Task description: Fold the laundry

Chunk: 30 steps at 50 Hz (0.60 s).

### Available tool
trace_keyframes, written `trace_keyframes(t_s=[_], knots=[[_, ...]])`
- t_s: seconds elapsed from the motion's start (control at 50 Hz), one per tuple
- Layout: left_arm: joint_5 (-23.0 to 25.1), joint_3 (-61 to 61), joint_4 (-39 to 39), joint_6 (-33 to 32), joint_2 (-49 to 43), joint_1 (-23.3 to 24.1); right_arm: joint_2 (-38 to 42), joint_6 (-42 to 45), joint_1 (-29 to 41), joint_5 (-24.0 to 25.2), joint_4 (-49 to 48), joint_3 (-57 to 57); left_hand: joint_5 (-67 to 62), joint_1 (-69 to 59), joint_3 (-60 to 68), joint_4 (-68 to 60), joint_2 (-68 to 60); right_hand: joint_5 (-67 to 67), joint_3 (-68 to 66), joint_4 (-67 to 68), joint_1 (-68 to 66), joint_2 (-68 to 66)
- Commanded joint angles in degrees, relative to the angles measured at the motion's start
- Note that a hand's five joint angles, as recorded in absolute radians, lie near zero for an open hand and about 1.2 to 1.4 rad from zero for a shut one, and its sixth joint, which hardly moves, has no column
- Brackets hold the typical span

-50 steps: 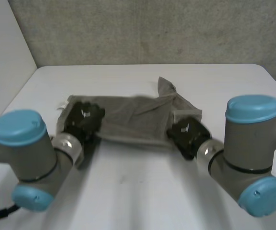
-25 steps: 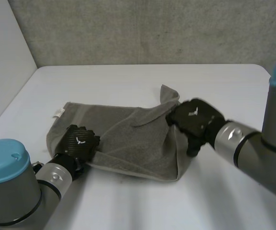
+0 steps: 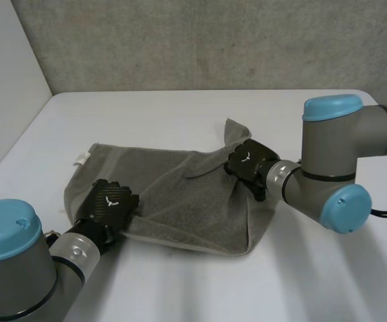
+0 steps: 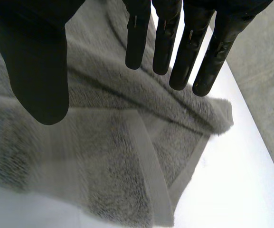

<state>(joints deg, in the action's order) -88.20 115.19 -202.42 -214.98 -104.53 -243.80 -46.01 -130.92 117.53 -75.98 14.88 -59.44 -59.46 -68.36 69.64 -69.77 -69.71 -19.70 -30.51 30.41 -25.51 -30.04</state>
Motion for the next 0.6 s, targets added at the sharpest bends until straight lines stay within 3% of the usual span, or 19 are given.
trace_keyframes(t_s=[0.02,0.48,0.6], knots=[[0.0,0.2,-0.1,0.0,-0.1,0.0,6.4,0.1,-0.1,-2.6,-1.6,5.7,-10.5,-11.6,10.4,-10.2,-10.3,-7.0,-6.2,6.2,-11.2,-6.6],[0.0,0.3,0.0,0.0,-0.1,-0.4,12.0,-0.1,-1.5,-3.6,-1.7,10.9,-10.5,-11.6,10.4,-10.2,-10.3,-7.8,-7.0,7.1,-12.0,-7.5],[0.0,0.4,0.0,0.0,-0.1,-0.5,12.0,-0.3,-2.0,-4.2,-1.6,10.8,-10.5,-11.6,10.4,-10.2,-10.3,-19.0,-18.2,18.3,-23.2,-18.7]])
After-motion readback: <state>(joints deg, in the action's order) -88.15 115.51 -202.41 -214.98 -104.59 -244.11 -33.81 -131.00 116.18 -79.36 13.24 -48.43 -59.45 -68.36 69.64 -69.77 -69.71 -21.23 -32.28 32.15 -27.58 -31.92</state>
